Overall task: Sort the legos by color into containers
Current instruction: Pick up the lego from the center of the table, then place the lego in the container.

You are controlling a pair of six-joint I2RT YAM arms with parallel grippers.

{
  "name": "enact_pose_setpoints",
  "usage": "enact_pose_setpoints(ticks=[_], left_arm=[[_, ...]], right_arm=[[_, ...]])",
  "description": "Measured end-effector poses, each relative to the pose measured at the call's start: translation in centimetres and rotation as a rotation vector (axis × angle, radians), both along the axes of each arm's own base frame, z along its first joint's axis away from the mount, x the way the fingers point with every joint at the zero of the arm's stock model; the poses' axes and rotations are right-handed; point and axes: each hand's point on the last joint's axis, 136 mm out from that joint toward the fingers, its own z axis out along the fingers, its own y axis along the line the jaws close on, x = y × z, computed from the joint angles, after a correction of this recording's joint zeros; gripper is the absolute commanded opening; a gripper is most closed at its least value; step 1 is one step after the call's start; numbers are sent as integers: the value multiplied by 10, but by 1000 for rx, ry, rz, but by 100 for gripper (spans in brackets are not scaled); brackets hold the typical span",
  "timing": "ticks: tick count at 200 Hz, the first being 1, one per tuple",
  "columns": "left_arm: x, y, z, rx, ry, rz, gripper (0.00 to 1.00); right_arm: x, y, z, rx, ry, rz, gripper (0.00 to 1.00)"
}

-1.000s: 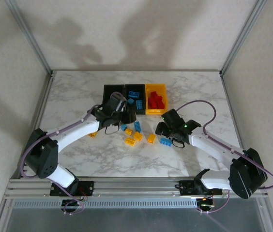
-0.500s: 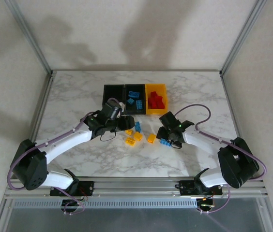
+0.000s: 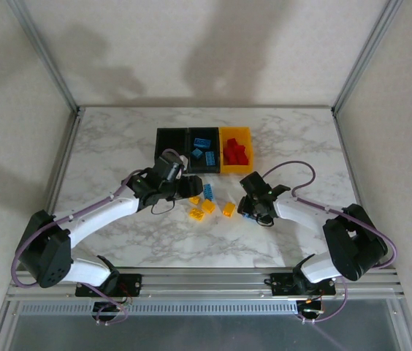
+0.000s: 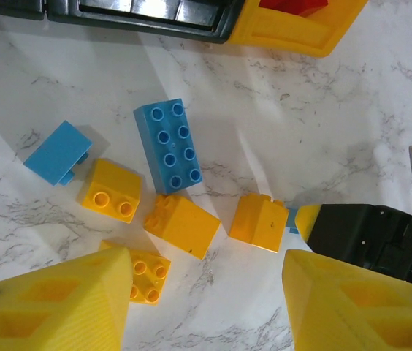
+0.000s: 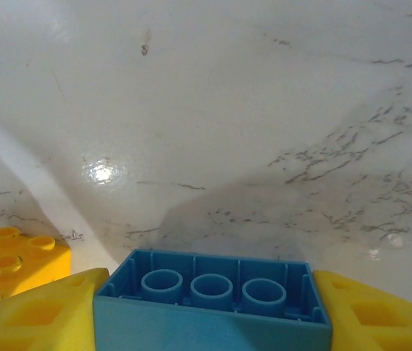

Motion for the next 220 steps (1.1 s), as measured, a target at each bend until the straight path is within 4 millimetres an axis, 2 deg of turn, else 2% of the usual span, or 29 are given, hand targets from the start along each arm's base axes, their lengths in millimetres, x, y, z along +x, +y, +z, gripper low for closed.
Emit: enact_pose_setpoints(ticks=[17,36,53,65,84,103,128,147,187,220], left_arm=[[0,2,-2,6,4,15,57],[2,5,-2,10,2,36,57],[0,12,-4,12,2,65,58],[-3,19,-5,13,3,89,65],[-4,37,-6,2,5,154,65],[-3,57,-1,-11,-8,226,65],[-2,73,10,-29,-34,289,65],[-3,80,16,-46,-45,314,65],[-10,92,13,-38,-33,354,65],[-11,97,12,-39,-29,373,65]], right_arm=[[3,2,6,-3,-4,10,49],[16,12,26,14,-43,32,49],[37,27,53,47,-108,59,49],[53,39,71,71,-158,80,49],[79,61,87,90,-208,117,50],[102,85,87,95,-224,162,50],[127,116,80,108,-231,219,51],[145,134,78,114,-243,251,51],[181,167,87,147,-291,297,51],[201,183,80,161,-296,303,52]])
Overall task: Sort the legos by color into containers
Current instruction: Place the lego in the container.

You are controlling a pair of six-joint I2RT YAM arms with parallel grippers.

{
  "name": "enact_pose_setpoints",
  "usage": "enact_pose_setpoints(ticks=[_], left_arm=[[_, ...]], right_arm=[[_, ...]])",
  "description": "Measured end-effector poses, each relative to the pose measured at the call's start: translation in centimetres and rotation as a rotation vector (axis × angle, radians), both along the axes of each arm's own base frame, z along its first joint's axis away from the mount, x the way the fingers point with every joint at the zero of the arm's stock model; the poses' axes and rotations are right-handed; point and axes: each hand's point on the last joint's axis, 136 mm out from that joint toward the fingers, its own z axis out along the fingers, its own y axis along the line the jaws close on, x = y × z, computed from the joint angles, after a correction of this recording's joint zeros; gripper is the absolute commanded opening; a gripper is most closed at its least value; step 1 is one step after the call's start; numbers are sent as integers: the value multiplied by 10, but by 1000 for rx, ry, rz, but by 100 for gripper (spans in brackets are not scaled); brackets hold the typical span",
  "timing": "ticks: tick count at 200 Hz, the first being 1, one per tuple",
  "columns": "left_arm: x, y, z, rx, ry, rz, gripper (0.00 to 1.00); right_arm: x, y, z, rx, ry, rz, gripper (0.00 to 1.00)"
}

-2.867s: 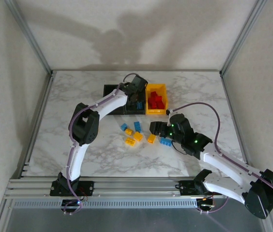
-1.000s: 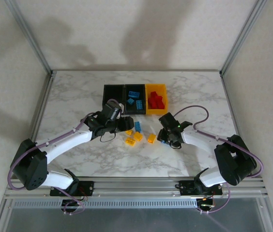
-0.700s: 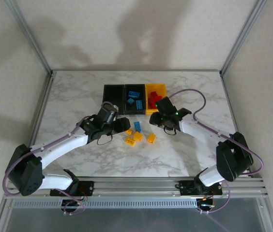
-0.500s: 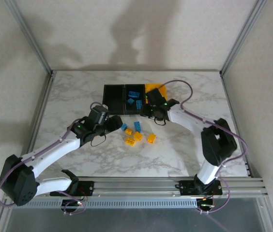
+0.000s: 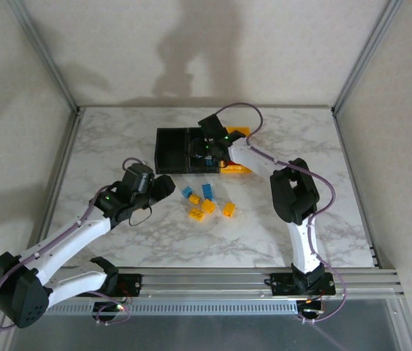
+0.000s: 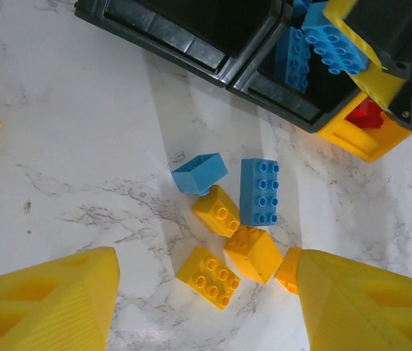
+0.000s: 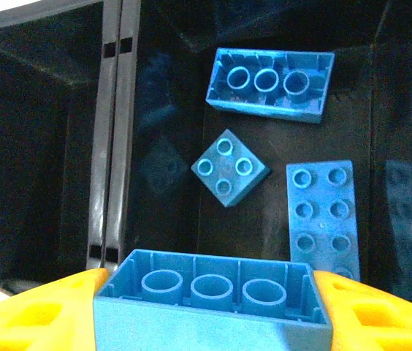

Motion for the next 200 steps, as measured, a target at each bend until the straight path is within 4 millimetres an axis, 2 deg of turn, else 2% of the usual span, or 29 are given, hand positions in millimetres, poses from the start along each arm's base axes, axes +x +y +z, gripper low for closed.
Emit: enact_pose_setpoints(ticks=[20,49,118,165,200], left_arm=[[-1,1,-3,2,6,2,66],[-2,1,-3,2,10,5,68],[-1,1,-7,8,20,6,68],[1,-1,-19,23,55,5,68],[2,-1,-21,19,61,11,69]], right_arm=[[12,5,-11,1,9,-2,53],[22,8,-21,3,22,-7,62],[24,9,-15,13,11,-10,77],[25,9,-4,26,-7,-9,79],[24,9,8,40,-24,-9,78]])
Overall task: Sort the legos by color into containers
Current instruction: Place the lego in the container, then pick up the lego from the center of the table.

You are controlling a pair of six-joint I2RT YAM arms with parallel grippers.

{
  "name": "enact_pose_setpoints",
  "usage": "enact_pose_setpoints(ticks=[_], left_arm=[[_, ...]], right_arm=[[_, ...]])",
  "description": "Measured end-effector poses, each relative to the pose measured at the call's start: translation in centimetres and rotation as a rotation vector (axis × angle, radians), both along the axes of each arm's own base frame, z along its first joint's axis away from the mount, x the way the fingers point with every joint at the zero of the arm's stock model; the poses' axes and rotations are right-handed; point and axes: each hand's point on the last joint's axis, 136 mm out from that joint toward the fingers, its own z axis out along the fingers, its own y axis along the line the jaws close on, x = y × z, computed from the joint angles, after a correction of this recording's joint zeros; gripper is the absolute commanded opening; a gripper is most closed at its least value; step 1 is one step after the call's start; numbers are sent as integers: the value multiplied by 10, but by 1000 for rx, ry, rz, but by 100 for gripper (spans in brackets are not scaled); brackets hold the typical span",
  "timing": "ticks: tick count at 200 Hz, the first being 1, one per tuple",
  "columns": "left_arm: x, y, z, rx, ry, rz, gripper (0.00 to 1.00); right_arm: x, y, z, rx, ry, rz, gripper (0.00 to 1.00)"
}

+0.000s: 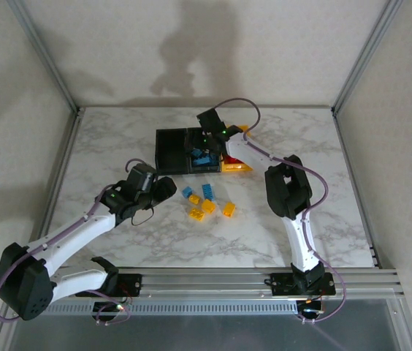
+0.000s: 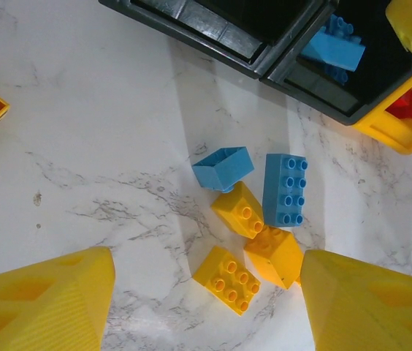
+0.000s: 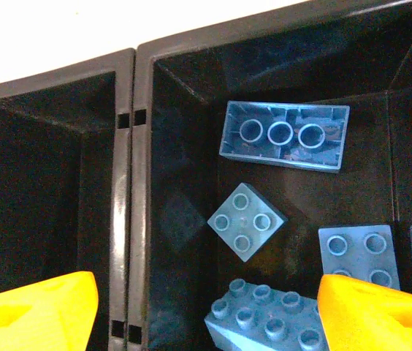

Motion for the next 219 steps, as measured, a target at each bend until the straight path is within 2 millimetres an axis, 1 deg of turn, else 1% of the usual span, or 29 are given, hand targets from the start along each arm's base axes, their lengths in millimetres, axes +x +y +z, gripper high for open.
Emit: enact_pose_setpoints(ticks=[22,34,46,69,84,105,120,140,162,175,188,219], left_arm=[[1,0,0,-3,-2,2,72],[2,-1,-1,-3,-1,3,72],[3,-4,-6,3,11,-2,72],[5,-13,-24,29,59,-17,70],[9,-21,-35,47,93,-24,69],[21,-32,-43,67,123,-21,69],[33,-43,-47,78,142,-17,68],[50,-59,-53,103,165,-9,69],[57,-73,-61,133,200,-5,69],[59,-74,-68,161,229,14,68],[59,-73,-75,192,260,34,69],[53,-63,-86,247,312,78,68]], right_arm=[[-2,-1,13,14,-21,1,77],[-6,-3,20,24,-34,4,77],[-13,-8,29,33,-48,5,77],[-36,-23,50,56,-81,7,77],[-57,-38,63,70,-106,4,76],[-82,-62,72,72,-133,-13,76],[-99,-79,69,59,-135,-32,76],[-122,-103,56,35,-121,-64,76],[-140,-122,40,7,-93,-99,76],[-147,-132,33,-7,-82,-119,76],[-153,-139,29,-18,-76,-134,76],[-153,-147,37,-9,-101,-164,76]])
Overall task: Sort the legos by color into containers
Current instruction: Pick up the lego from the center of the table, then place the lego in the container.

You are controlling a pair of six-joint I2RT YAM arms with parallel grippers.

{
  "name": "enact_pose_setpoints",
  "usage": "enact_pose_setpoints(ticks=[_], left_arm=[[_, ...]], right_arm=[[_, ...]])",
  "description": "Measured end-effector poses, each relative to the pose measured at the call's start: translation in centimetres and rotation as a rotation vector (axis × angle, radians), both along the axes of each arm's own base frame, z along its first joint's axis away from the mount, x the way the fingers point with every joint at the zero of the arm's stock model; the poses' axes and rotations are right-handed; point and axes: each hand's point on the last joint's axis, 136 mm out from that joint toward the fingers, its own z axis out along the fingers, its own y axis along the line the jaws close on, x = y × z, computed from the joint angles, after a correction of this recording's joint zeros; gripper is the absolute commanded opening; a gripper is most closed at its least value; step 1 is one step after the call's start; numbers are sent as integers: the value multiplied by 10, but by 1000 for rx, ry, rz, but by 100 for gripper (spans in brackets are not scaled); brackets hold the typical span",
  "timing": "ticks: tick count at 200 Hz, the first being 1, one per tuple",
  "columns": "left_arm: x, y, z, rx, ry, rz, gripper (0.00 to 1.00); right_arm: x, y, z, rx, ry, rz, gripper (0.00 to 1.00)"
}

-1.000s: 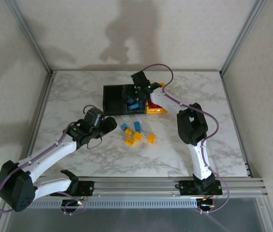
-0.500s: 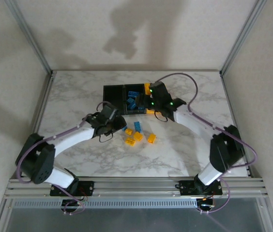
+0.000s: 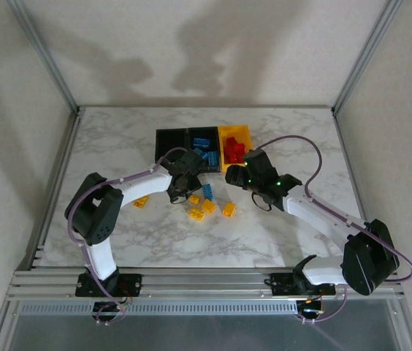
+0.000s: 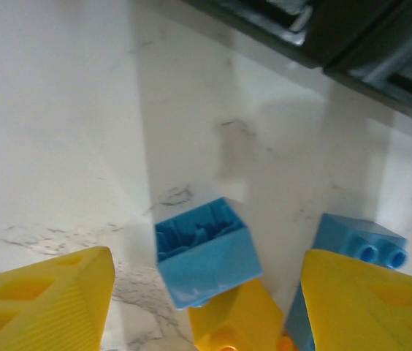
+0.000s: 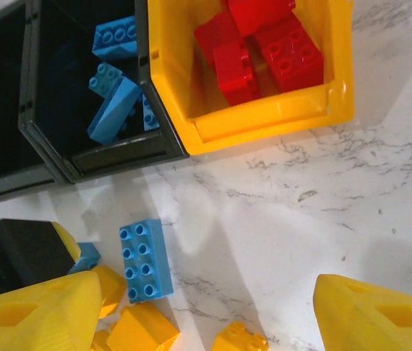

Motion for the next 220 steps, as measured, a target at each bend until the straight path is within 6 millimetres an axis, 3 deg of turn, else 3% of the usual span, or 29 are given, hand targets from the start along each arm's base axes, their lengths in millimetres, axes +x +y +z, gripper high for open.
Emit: enact_pose_setpoints(ticks=[22,63,124,159,220], left_arm=[[0,0,-7,24,22,12,67],[-3,5,-28,63,67,30,47],[-1,5,-22,60,50,32,38],[15,3,11,13,-19,35,38],[87,-21,96,-99,-218,38,38]], right_arm=[[2,-1,3,7,-9,-5,76],[2,-2,3,8,-11,-6,76],[1,-3,0,7,-2,-10,76],[-2,-3,0,15,1,-4,76],[-18,11,9,135,-27,85,76]])
